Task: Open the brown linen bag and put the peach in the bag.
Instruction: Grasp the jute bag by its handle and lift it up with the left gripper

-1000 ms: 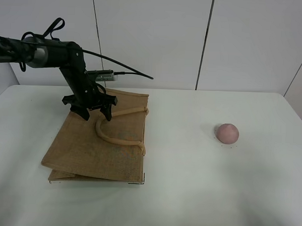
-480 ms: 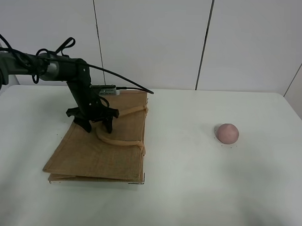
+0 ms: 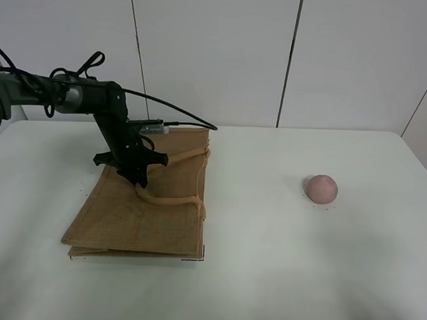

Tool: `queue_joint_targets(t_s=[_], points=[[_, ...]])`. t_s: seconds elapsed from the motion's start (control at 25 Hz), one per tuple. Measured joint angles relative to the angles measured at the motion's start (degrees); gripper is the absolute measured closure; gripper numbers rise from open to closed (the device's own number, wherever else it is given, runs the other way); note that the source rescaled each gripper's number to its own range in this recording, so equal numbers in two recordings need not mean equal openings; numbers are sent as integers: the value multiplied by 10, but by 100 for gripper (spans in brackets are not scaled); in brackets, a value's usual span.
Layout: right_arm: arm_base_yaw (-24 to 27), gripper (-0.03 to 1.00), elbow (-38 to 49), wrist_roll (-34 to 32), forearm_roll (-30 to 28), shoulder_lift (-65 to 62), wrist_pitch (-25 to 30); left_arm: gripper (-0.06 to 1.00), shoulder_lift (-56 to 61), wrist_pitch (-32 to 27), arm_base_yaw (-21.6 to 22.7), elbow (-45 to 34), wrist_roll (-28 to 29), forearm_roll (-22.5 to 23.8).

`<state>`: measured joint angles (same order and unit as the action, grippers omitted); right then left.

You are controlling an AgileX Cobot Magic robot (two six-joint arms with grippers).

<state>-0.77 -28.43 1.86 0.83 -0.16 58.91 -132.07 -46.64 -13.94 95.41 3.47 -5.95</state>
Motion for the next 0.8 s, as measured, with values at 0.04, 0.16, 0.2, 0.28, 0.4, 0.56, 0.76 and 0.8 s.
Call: queue_joint_targets(t_s=[0.04,0.16,0.2,0.28,0.4,0.56,0.76,0.8], points=[[0,-3,0,0,0,0,0,94,1,-1,0,0,0,1],[0,-3,0,0,0,0,0,94,11,-21,0,4,0,4],[0,-3,0,0,0,0,0,94,17,-35,0,10,0,7],[0,-3,0,0,0,0,0,94,32,-72,0,27,0,12],[0,-3,0,0,0,0,0,94,58,-128,0,72,0,22],[0,-3,0,0,0,0,0,94,93,-190,0,133,-2,26],[0,-3,0,0,0,0,0,94,127,-204,0,207,-12,26],[0,-3,0,0,0,0,0,94,136,-204,0,216,-13,26]])
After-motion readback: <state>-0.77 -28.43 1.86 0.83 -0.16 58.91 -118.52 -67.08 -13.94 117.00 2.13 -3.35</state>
